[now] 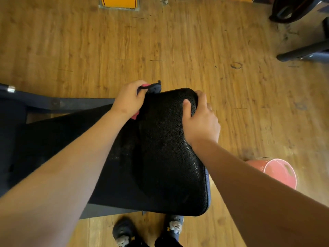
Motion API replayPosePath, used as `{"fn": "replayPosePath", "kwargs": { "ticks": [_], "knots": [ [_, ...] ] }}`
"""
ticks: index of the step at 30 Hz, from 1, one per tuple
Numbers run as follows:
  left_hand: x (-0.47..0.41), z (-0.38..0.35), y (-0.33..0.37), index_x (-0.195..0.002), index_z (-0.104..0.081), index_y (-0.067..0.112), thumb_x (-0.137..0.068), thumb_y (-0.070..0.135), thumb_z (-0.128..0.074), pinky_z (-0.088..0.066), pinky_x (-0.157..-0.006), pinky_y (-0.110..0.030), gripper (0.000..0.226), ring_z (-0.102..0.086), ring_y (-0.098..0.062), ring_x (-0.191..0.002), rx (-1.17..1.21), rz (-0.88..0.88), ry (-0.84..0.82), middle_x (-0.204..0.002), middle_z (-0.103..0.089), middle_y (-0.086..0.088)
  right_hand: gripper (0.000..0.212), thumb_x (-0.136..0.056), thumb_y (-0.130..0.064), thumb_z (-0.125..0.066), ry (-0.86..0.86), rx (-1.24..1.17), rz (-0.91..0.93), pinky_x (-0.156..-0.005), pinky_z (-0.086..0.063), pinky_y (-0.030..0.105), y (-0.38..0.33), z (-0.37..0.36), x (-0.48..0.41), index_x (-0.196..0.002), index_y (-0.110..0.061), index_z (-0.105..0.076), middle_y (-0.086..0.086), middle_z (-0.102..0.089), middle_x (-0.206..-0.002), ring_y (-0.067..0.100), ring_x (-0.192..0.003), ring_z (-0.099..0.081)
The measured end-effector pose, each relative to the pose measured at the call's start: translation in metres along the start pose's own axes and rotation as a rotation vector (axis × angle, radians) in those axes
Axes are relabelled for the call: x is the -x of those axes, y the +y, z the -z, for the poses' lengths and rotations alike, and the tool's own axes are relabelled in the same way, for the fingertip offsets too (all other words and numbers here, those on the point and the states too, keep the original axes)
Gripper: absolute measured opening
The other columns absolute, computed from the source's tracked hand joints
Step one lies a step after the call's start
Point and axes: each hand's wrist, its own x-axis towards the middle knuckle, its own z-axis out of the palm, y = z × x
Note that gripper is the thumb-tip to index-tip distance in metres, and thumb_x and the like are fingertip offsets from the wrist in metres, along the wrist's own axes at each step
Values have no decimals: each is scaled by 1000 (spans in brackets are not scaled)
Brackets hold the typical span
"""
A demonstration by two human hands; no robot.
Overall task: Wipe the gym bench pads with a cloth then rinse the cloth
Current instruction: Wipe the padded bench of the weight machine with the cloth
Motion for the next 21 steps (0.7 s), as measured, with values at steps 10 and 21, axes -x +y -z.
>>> {"fn": "replayPosePath", "kwargs": {
  "ticks": [10,21],
  "knots": [
    [-11,2,-2,-90,-61,17,-100,17,-48,-34,-59,-27,16,-53,-20,-70,-12,-37,-150,-73,-57,-2,48,-99,-50,-31,2,4,-8,-69,-31,31,0,-1,0,-142,-30,-31,7,-55,-124,30,-97,-59],
    [-14,-4,25,-78,-60,25,-100,28,-48,-37,-64,-35,25,-52,-16,-69,33,-18,-211,-68,-54,5,47,-99,-50,-32,22,6,-10,-68,-32,32,0,-2,0,-141,-30,-33,9,-57,-118,32,-94,-59]
  ]
}}
